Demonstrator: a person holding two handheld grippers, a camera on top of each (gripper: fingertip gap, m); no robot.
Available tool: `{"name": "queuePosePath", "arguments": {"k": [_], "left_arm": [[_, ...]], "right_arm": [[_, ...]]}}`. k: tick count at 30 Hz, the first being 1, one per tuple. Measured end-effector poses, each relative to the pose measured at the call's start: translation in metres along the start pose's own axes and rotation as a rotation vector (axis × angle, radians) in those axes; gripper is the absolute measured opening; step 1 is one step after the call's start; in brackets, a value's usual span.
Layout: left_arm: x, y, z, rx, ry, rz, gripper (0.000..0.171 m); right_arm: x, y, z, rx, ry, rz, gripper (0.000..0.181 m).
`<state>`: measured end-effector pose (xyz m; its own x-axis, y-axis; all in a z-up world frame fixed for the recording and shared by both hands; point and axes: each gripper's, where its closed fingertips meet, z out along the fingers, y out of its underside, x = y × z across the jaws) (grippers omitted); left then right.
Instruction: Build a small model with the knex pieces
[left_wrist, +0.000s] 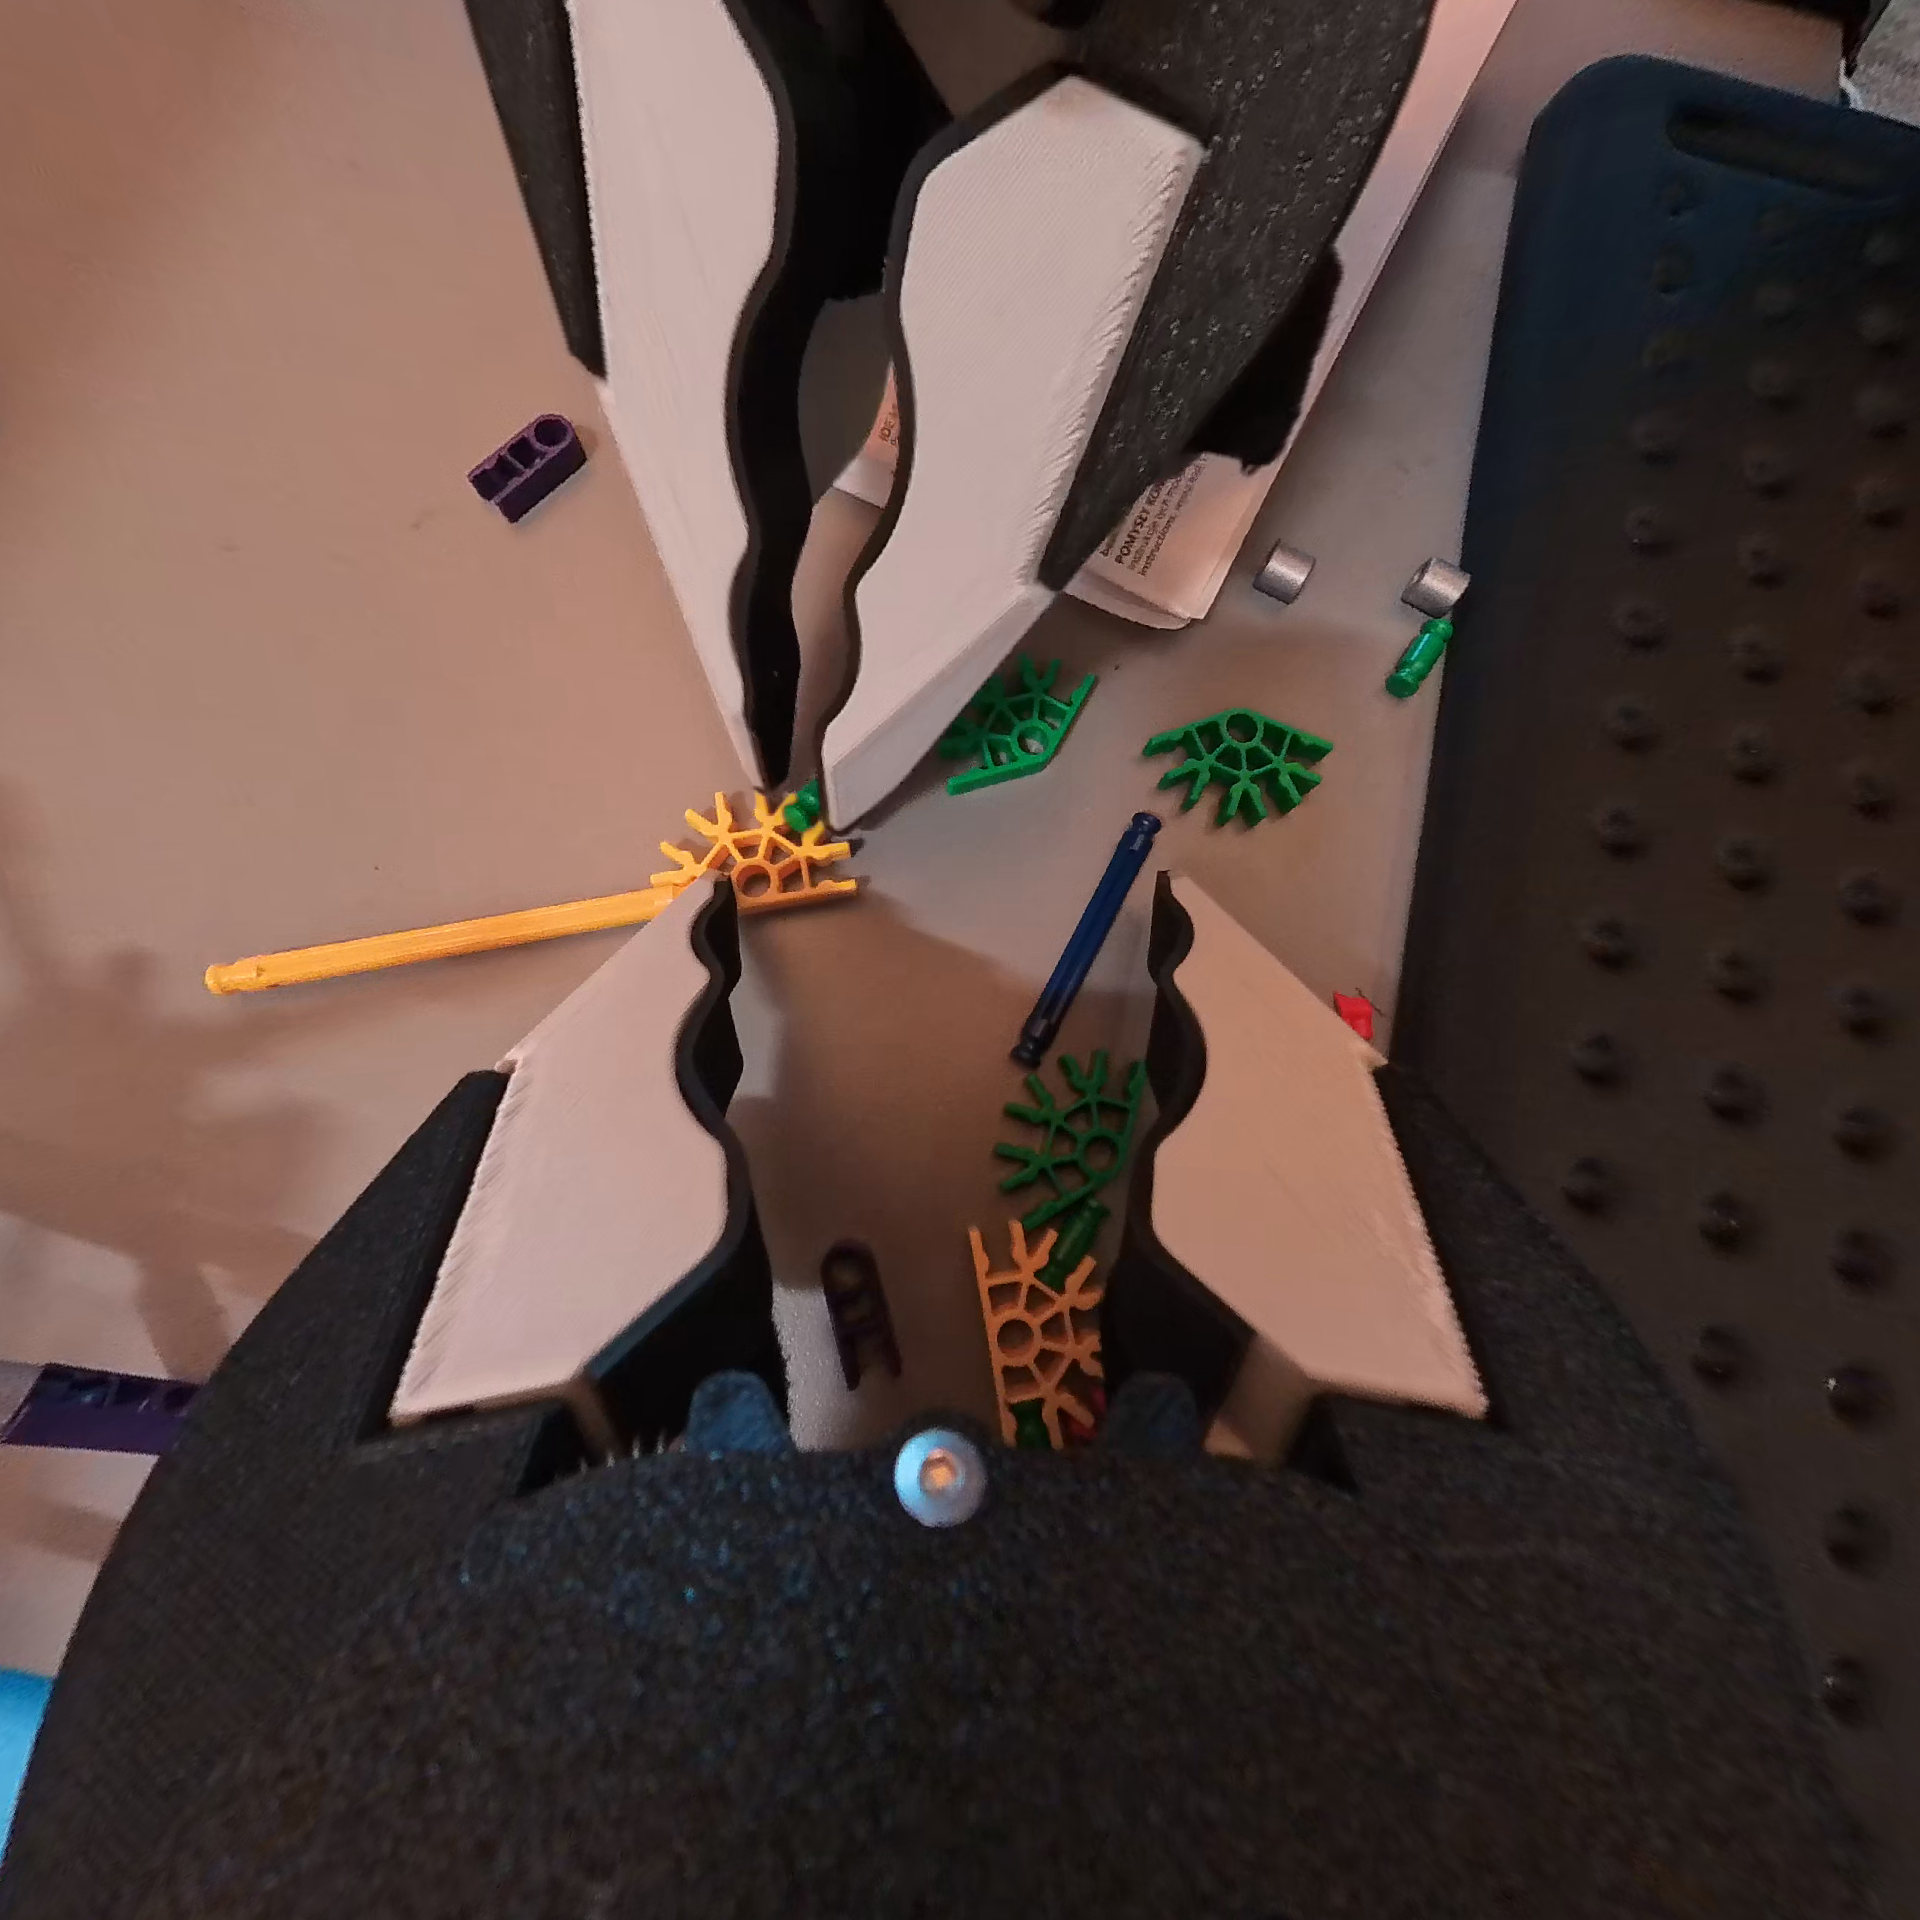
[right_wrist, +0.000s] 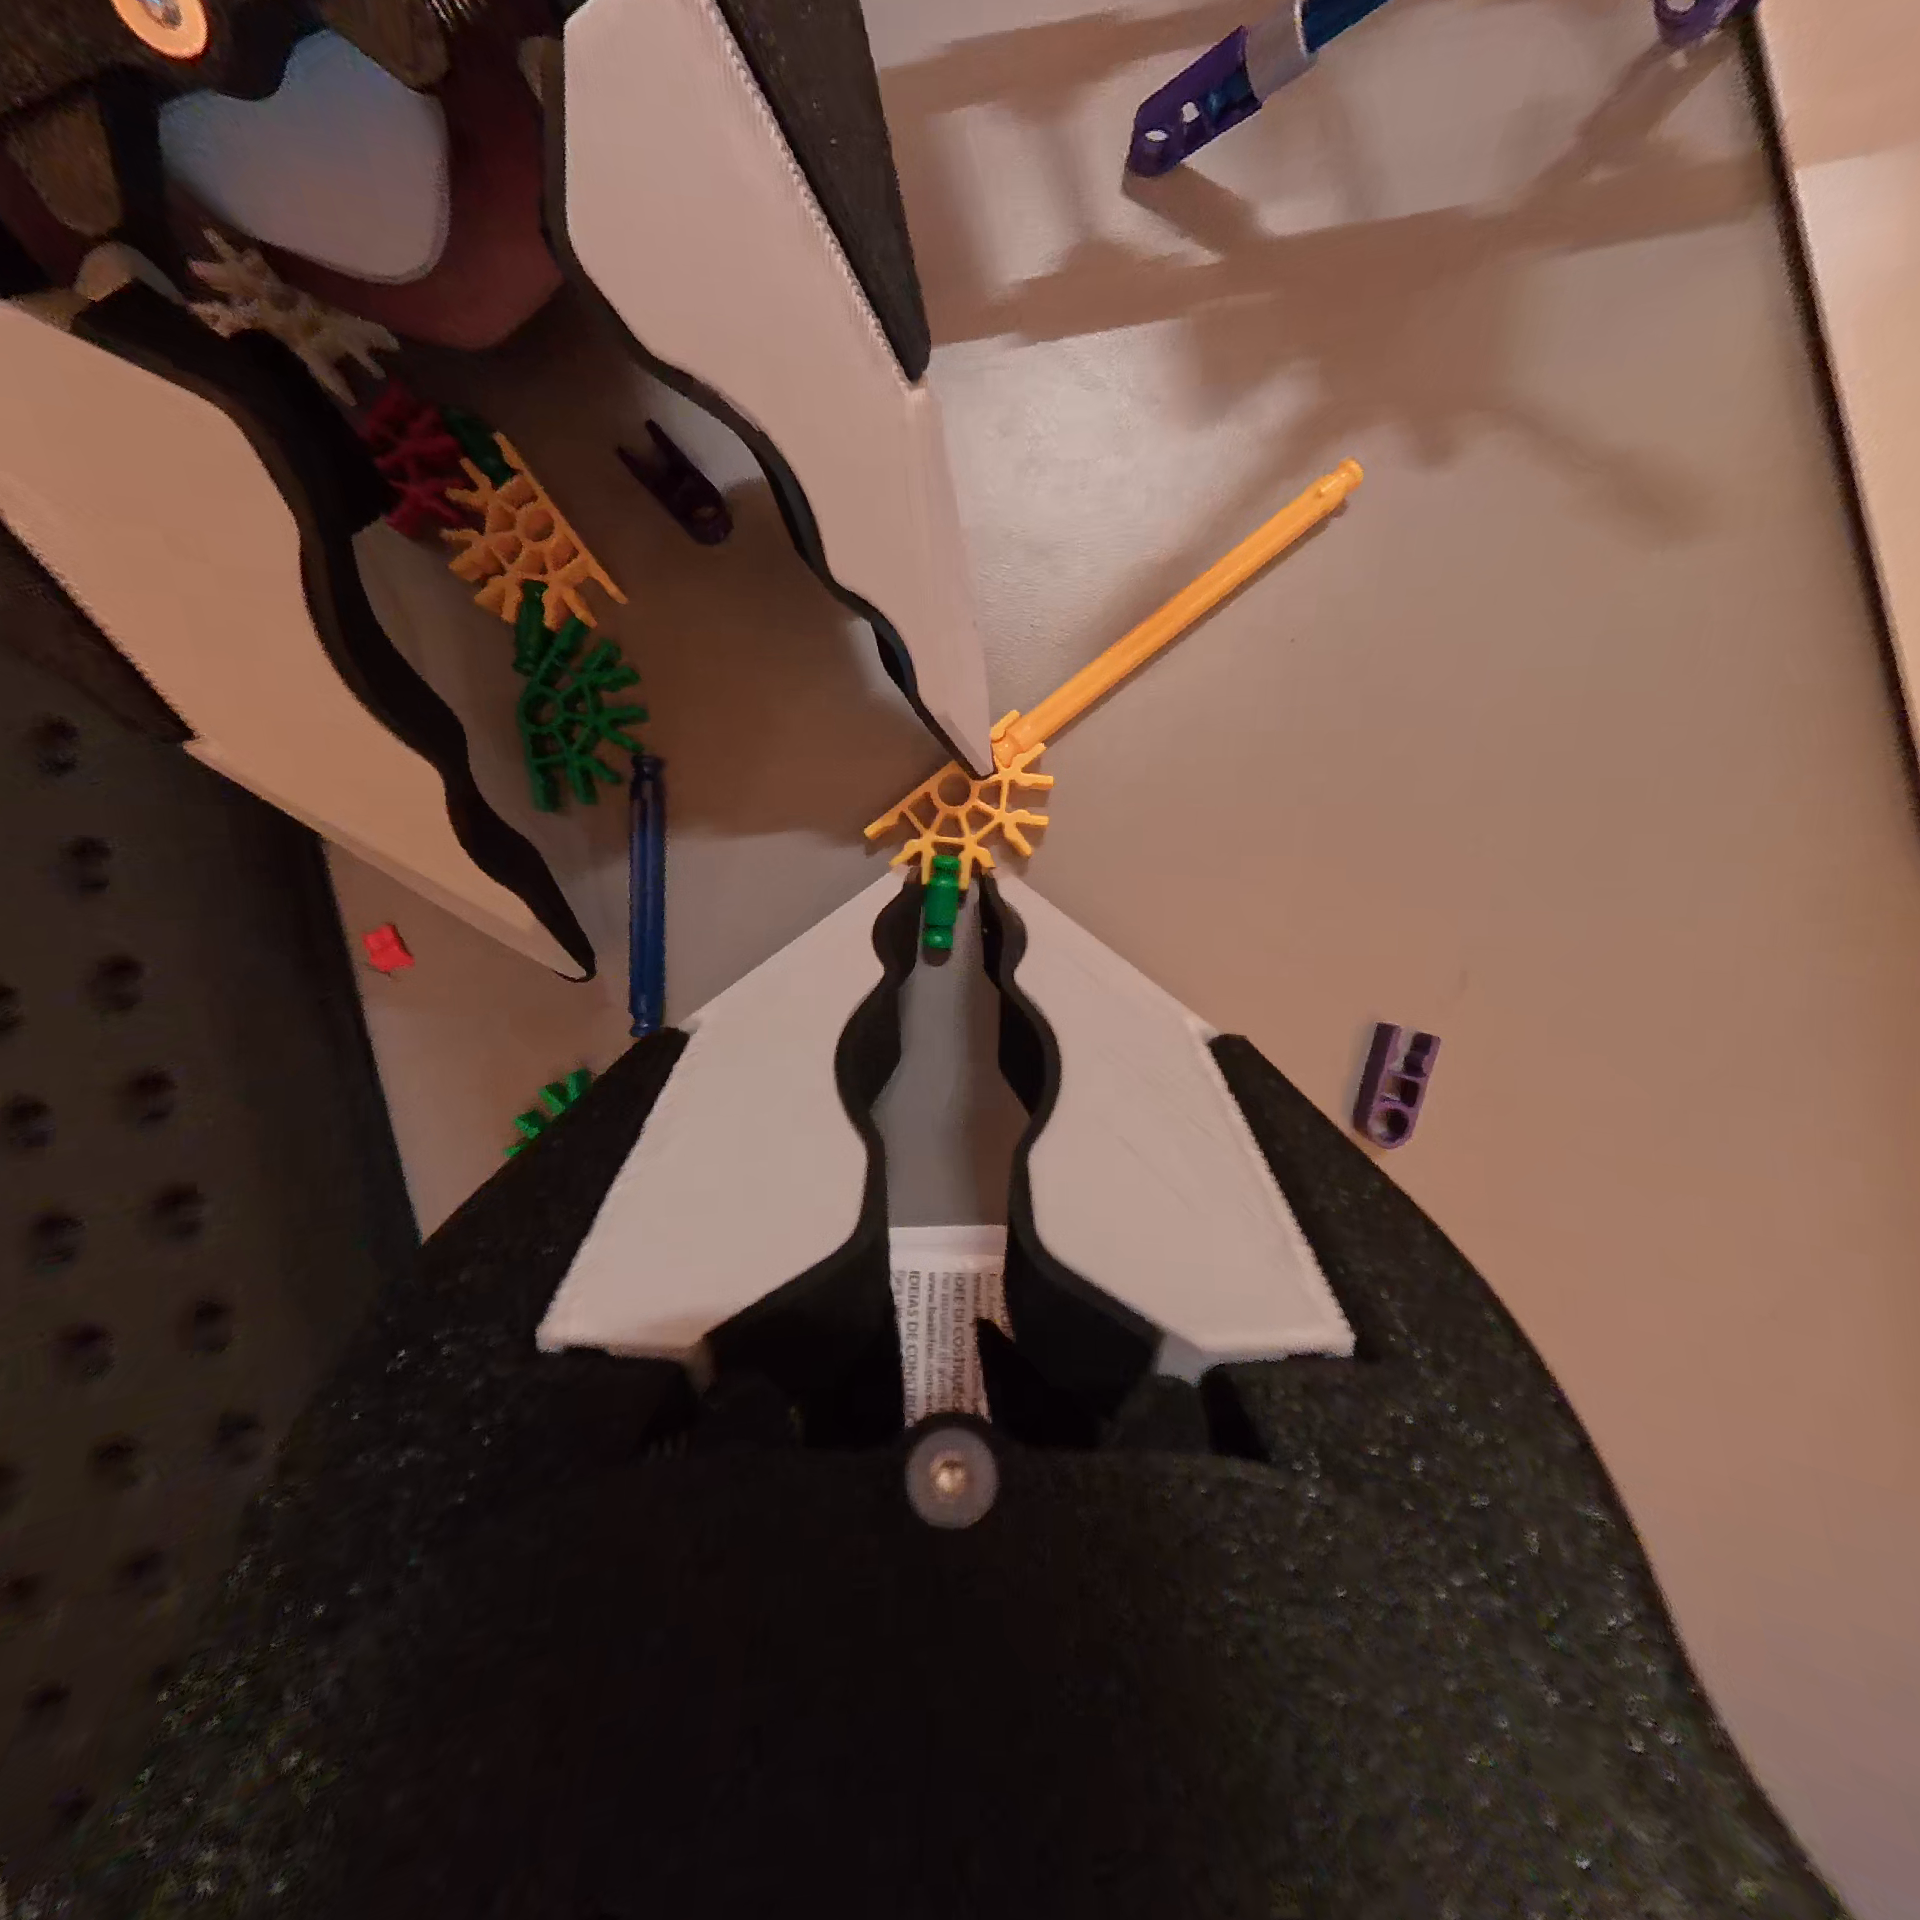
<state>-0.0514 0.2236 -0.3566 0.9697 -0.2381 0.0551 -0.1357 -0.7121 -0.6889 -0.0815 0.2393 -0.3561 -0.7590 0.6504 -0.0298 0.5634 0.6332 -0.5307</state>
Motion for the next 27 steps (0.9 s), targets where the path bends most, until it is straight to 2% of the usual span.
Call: {"name": "queuePosePath", "arguments": {"k": [15,27], "left_arm": [[0.0003,-0.0004,0.0005,0.001,0.001,0.001,0.079],[0.0013,-0.0001,0.0005,-0.002,0.002,0.007,0.079]], "right_arm": [[0.0004,-0.0020,-0.0007,0.057,0.006,0.028,0.004],[-0.0002,-0.0005,-0.0010,-0.001,-0.005,0.017,0.009]]}}
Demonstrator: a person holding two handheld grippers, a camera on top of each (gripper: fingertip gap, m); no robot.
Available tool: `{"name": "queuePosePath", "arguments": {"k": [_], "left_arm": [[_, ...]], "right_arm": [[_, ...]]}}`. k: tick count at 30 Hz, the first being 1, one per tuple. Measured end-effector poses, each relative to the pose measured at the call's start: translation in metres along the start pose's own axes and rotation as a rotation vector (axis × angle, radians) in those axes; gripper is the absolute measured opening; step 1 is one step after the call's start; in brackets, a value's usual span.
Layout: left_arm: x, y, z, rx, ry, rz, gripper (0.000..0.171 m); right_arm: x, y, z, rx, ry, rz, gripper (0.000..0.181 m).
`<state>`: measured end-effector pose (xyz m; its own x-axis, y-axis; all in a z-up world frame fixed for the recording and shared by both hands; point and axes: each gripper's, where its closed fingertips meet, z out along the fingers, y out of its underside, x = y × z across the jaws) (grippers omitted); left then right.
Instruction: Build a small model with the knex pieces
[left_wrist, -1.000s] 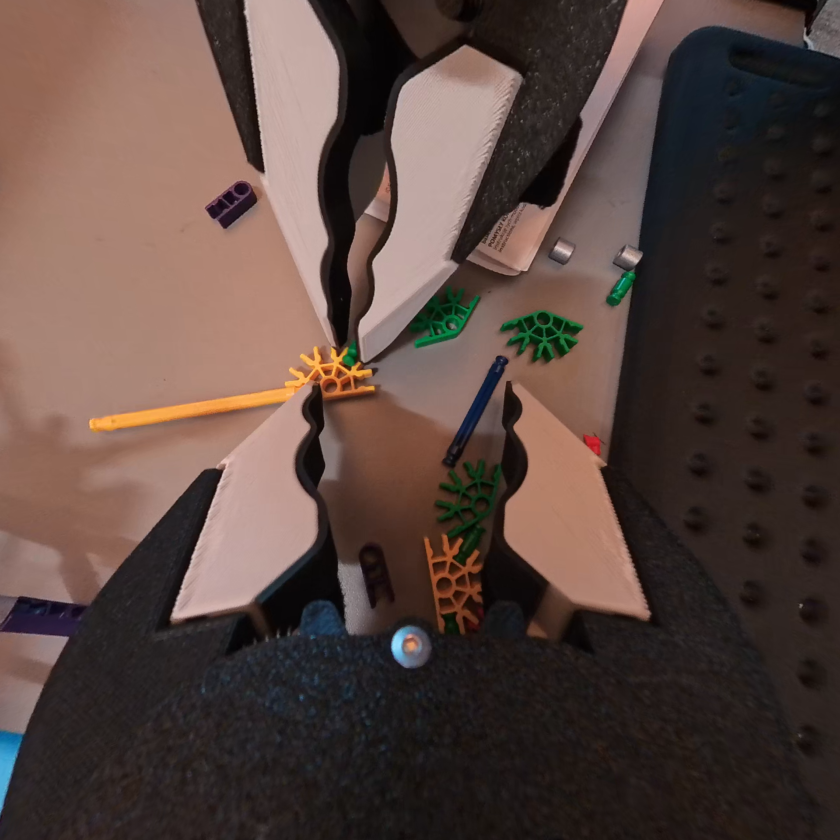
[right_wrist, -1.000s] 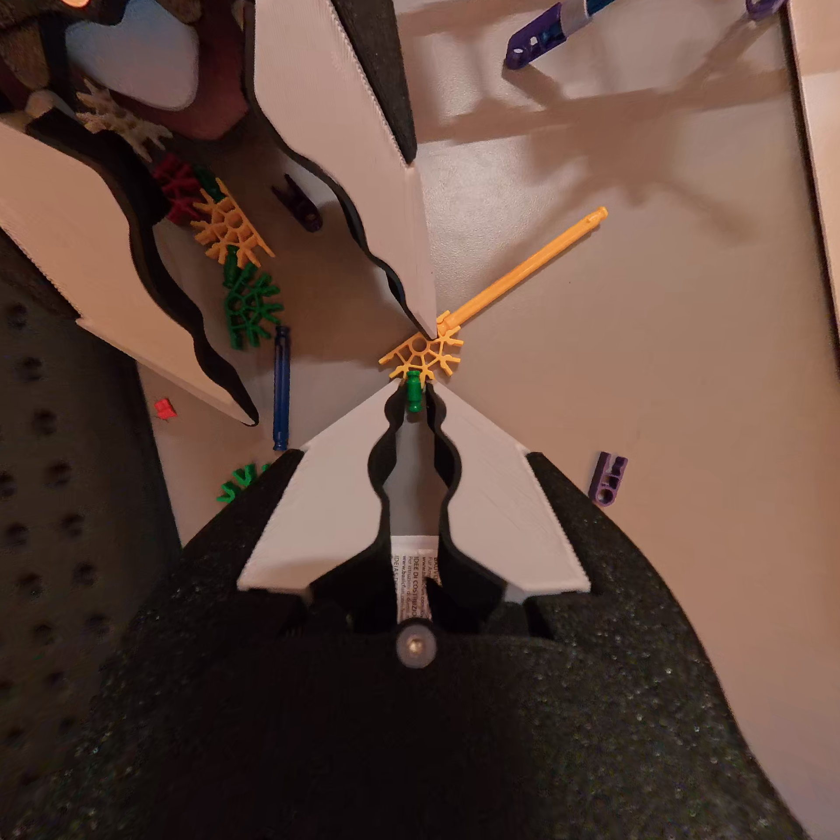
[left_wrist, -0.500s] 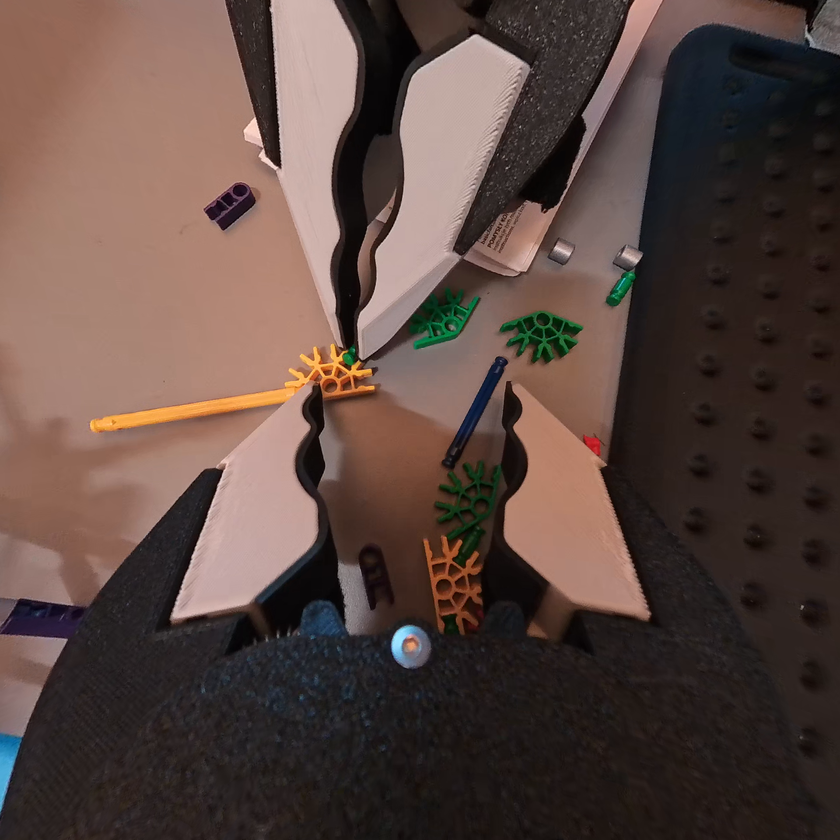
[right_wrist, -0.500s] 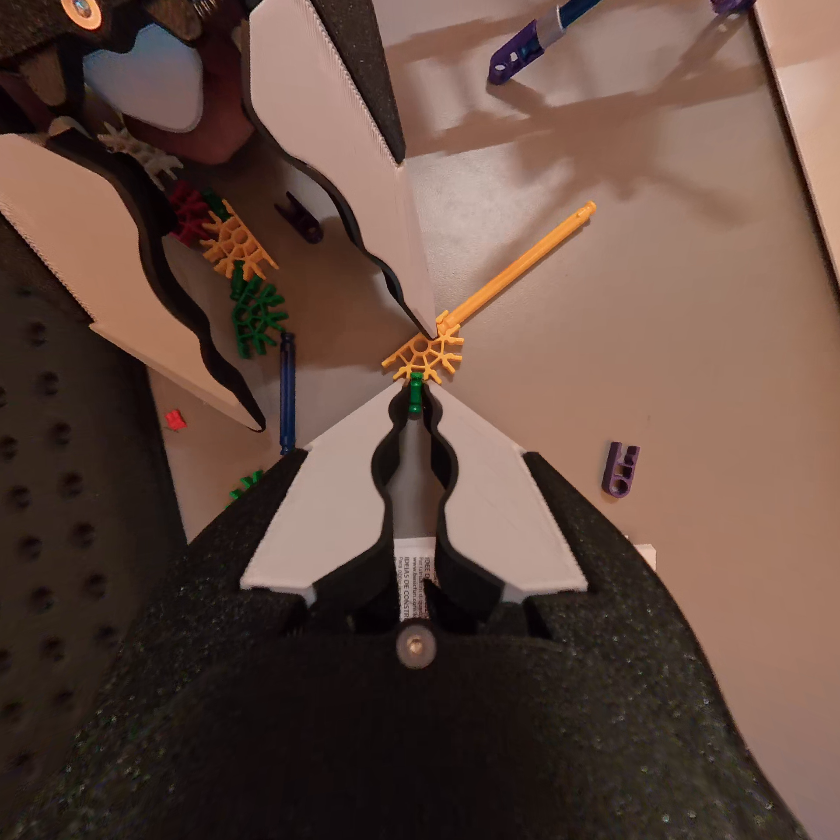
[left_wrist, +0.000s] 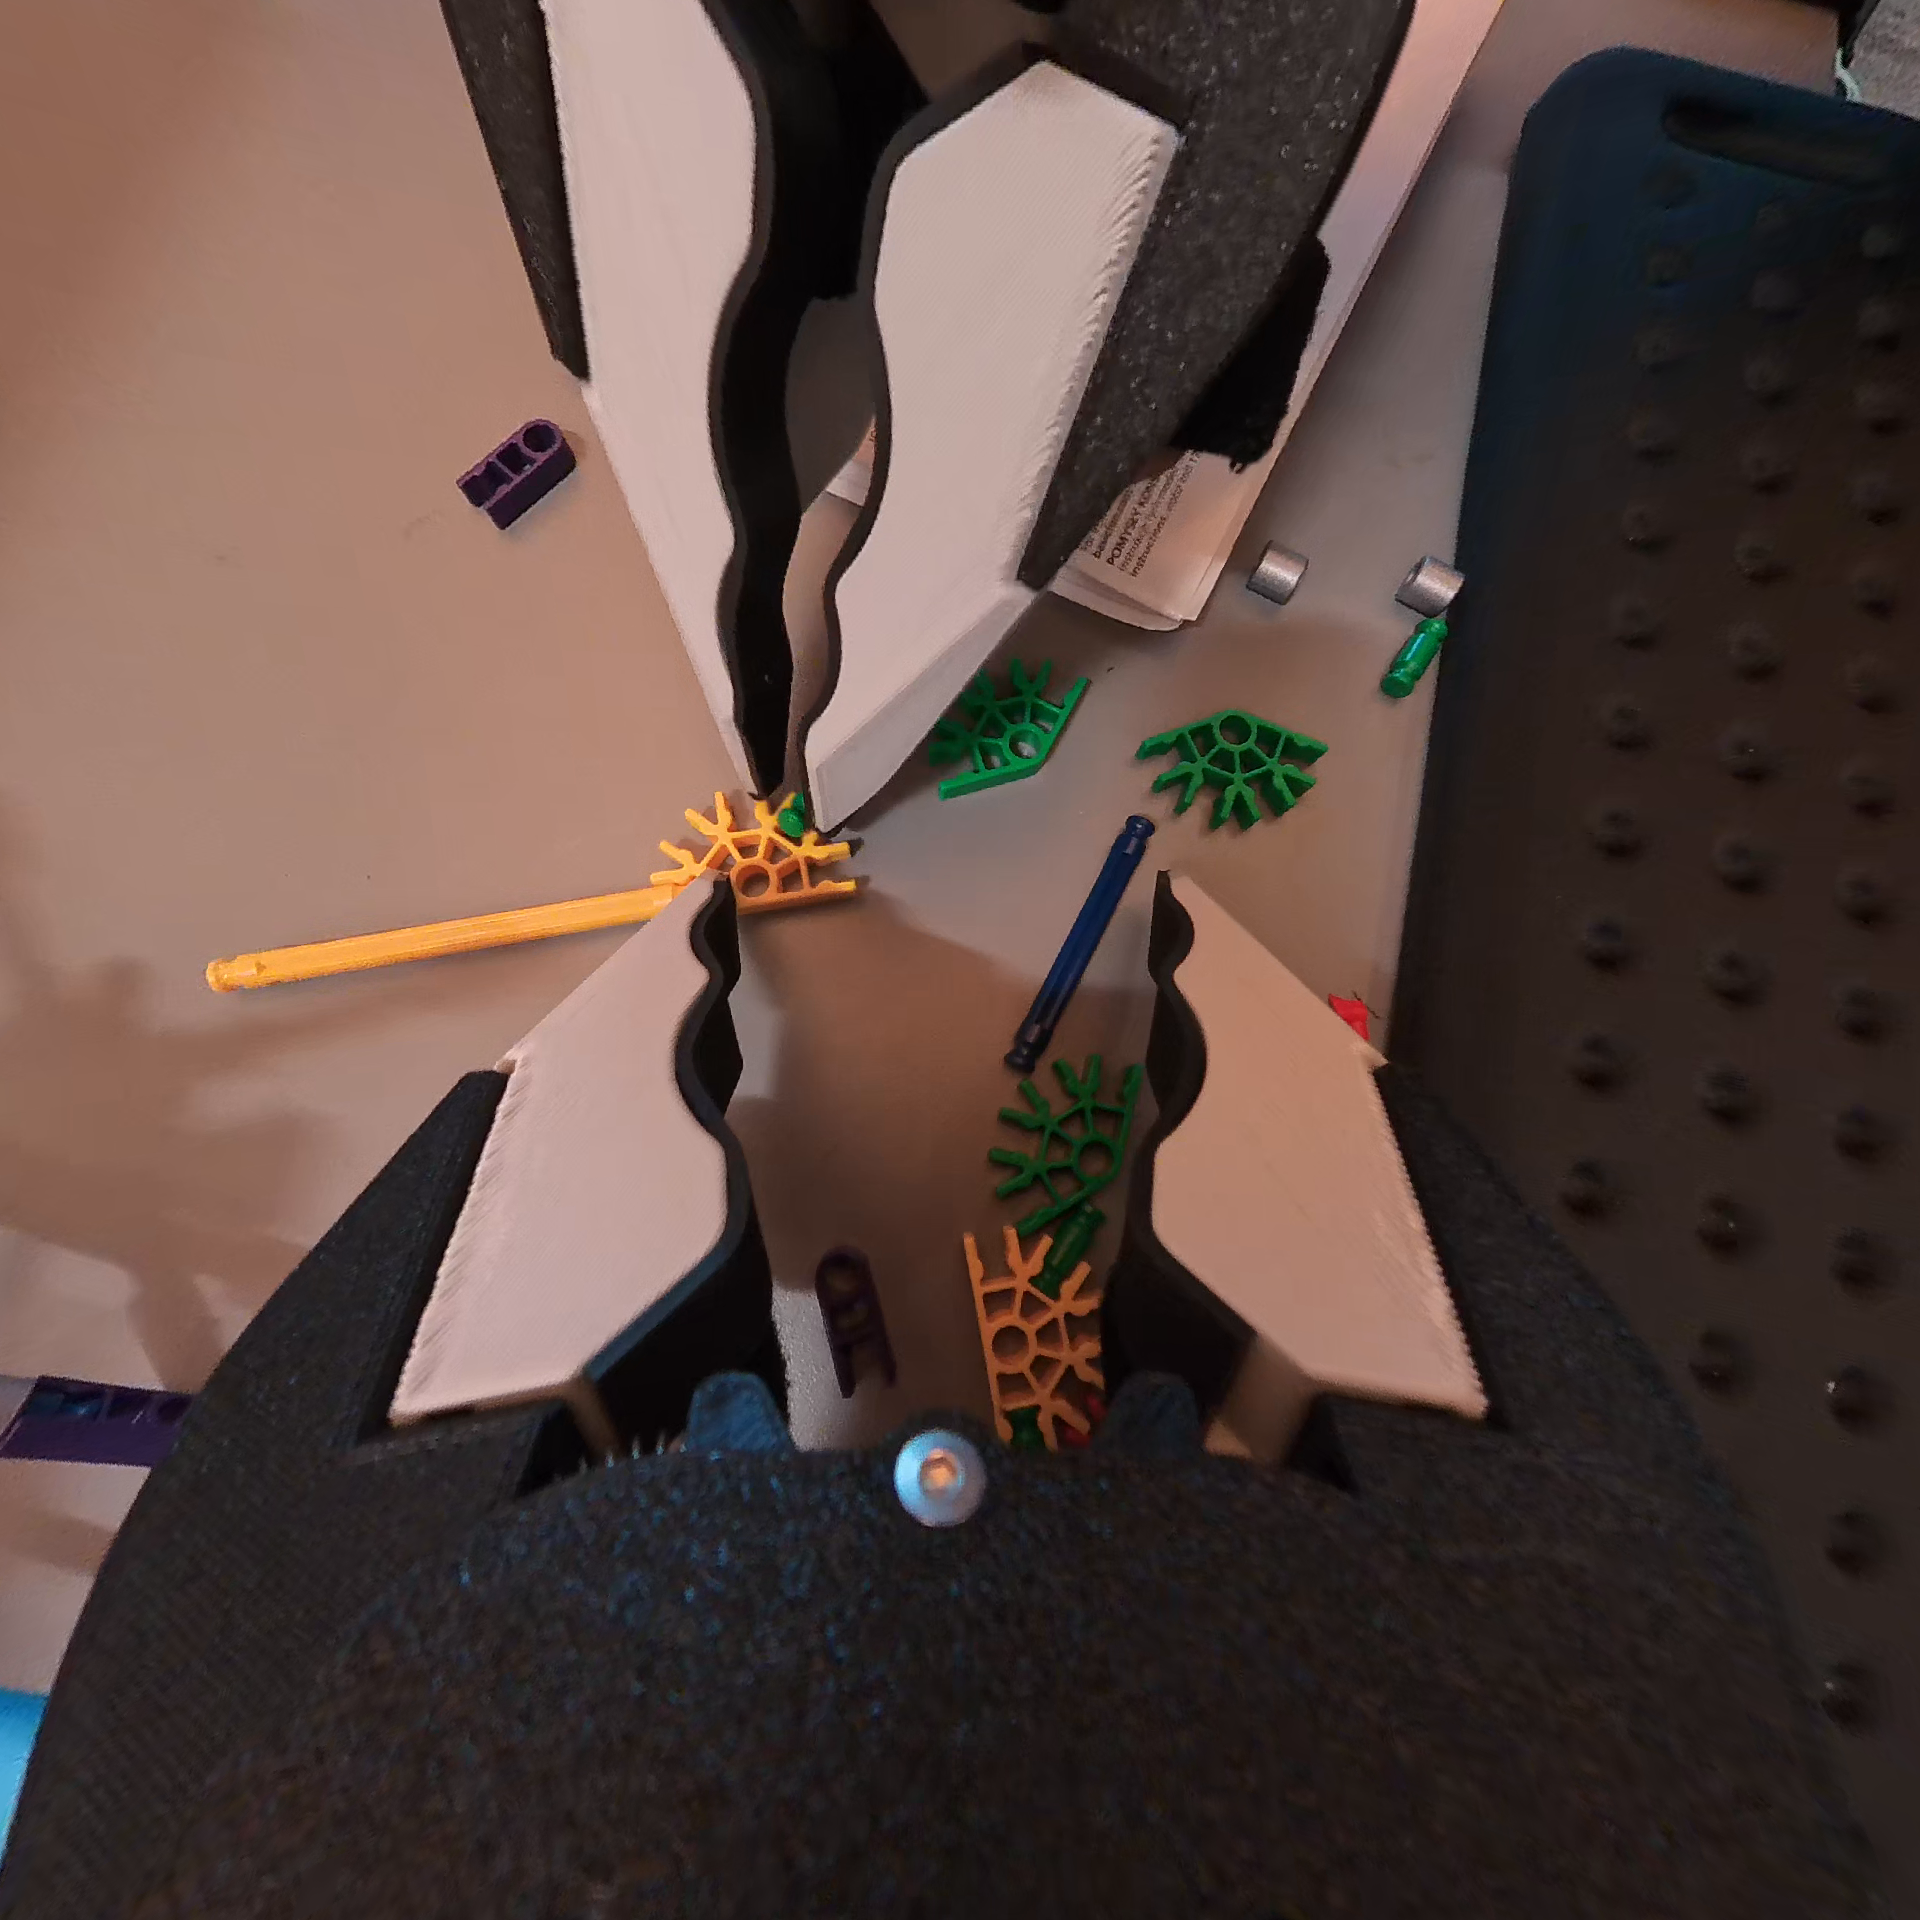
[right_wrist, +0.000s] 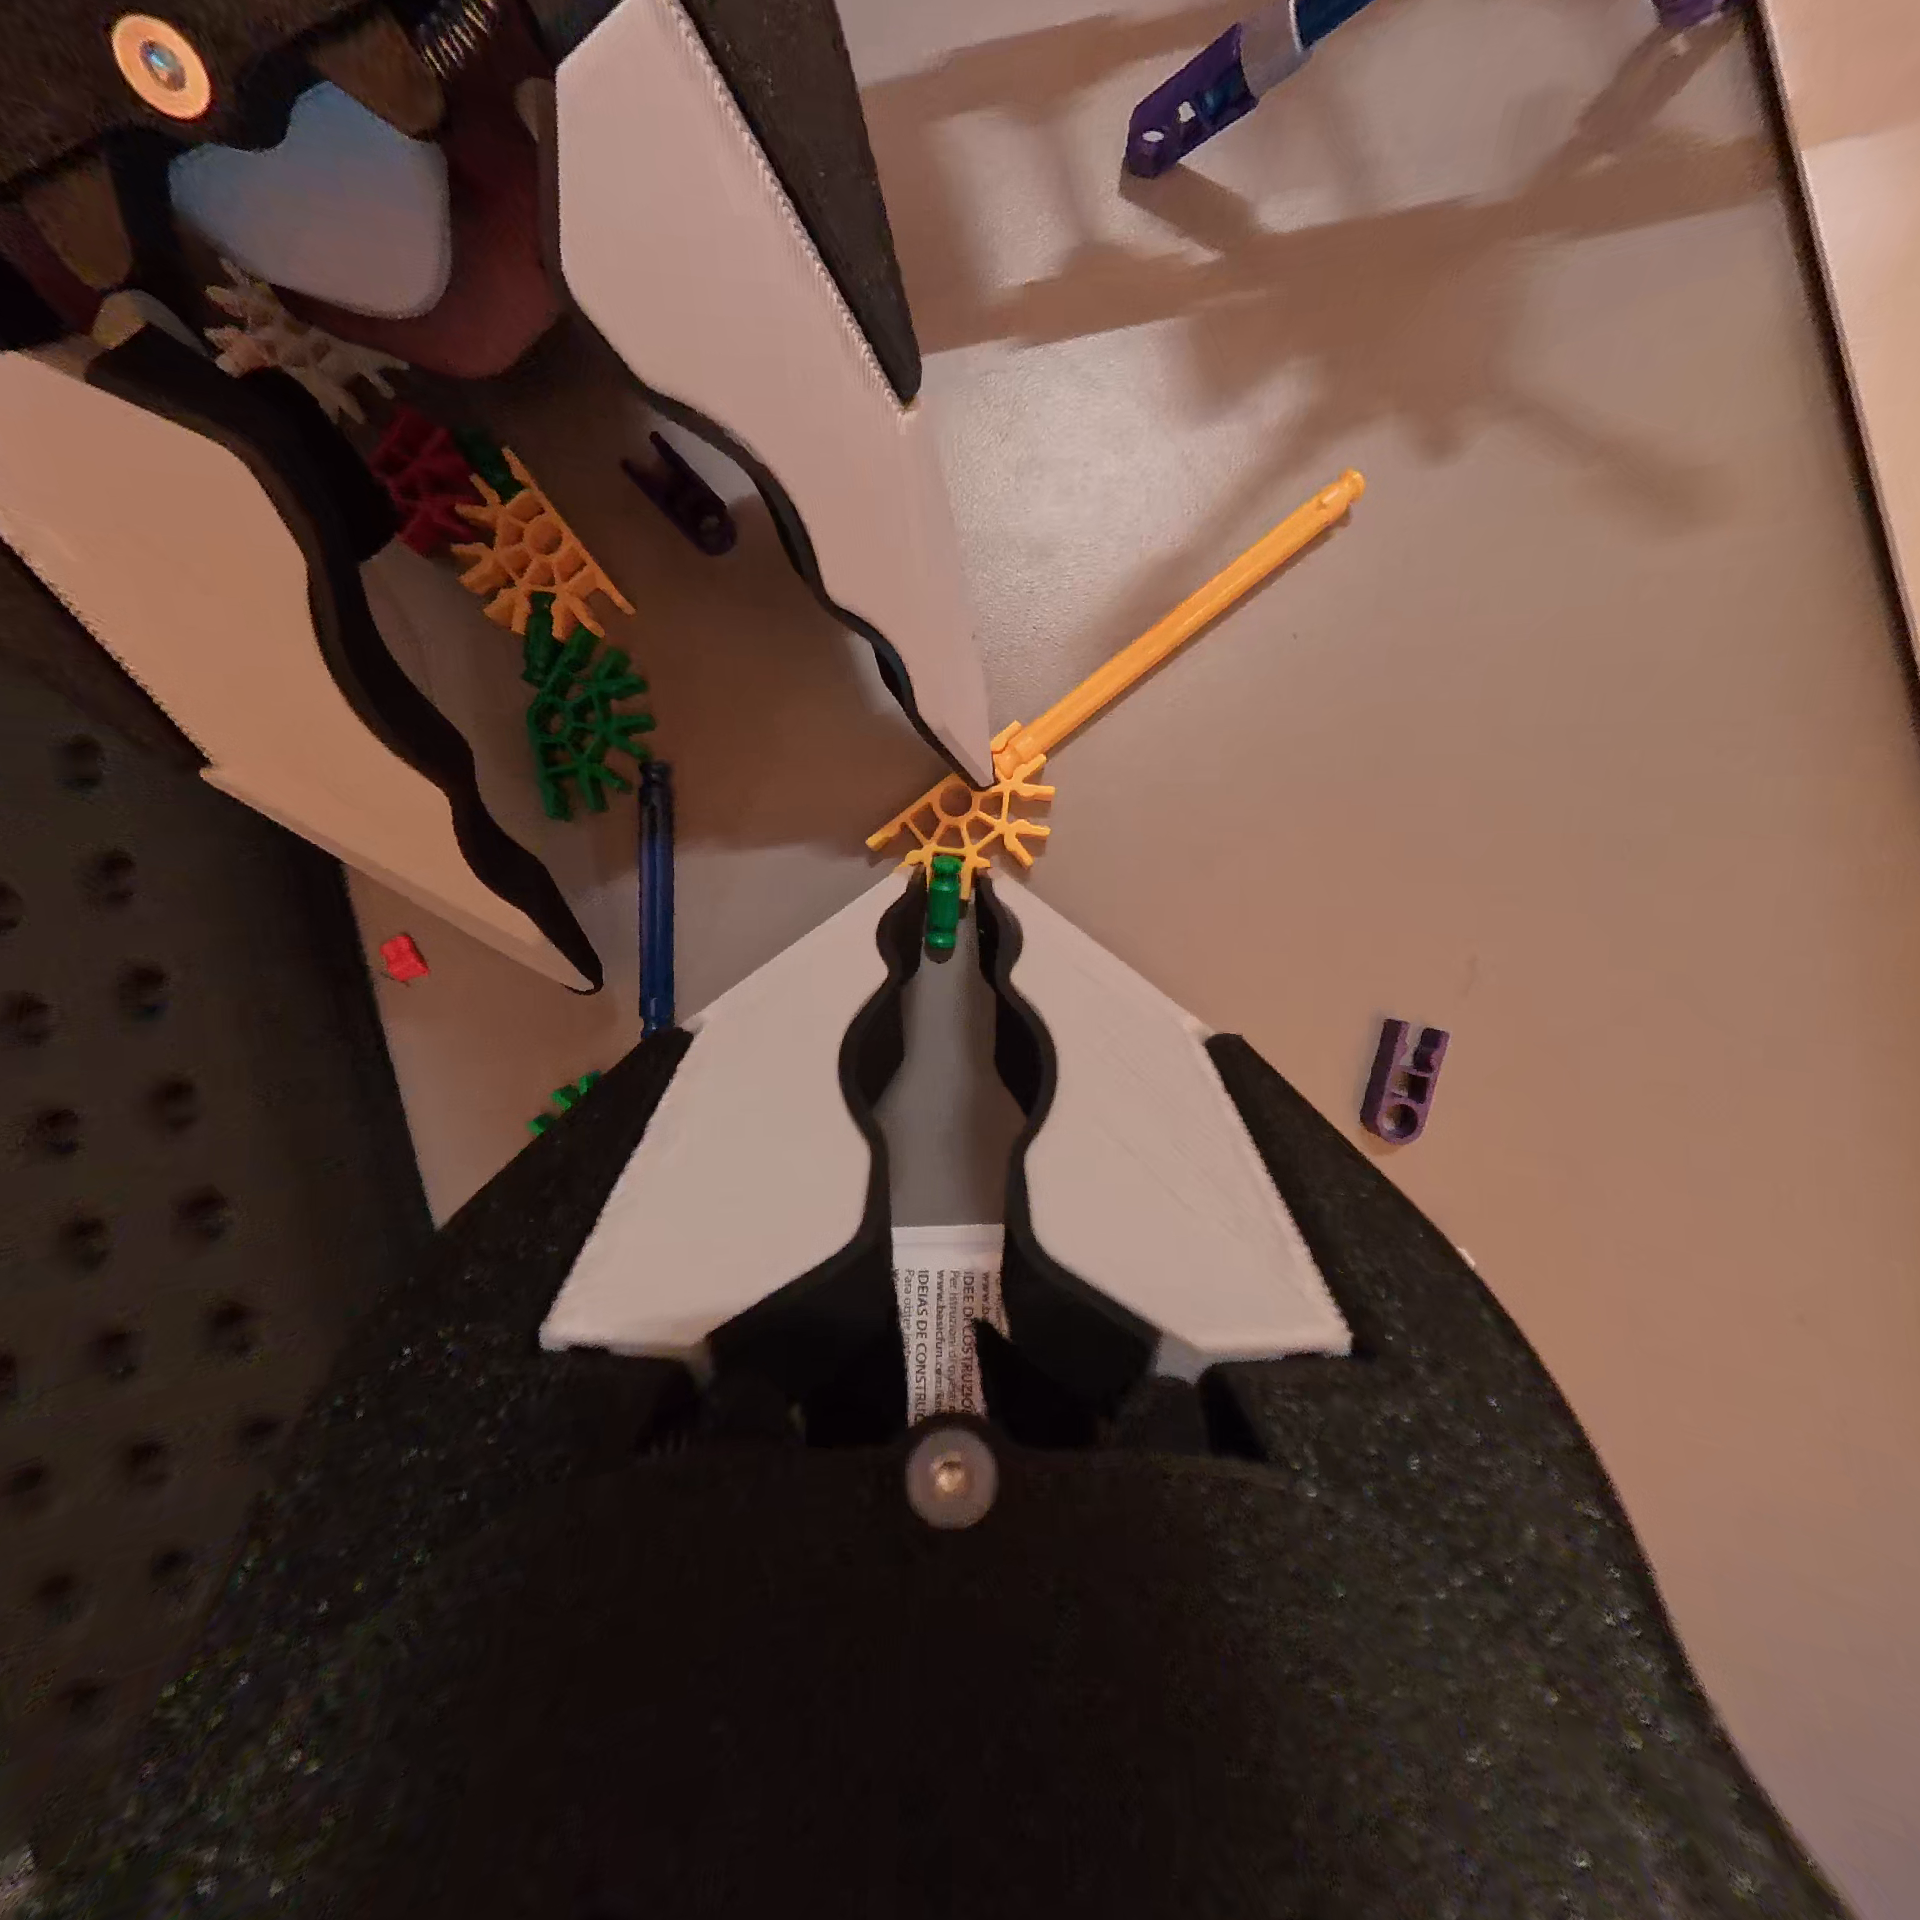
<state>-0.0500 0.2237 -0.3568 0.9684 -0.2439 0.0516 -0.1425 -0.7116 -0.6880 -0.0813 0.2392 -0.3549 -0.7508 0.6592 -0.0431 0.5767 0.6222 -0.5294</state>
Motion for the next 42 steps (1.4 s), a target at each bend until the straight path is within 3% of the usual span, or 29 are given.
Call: {"name": "queuePosePath", "arguments": {"k": [14,42], "left_arm": [[-0.0005,-0.0001,0.0001,0.000,-0.003,0.000,0.079],[-0.0058,0.0024,0.0011,-0.005,-0.039,-0.002,0.088]], "right_arm": [[-0.0008,-0.0017,0.0004,0.002,-0.015,0.012,0.000],[0.0028,-0.0061,0.0064,-0.321,-0.115,-0.060,0.000]]}}
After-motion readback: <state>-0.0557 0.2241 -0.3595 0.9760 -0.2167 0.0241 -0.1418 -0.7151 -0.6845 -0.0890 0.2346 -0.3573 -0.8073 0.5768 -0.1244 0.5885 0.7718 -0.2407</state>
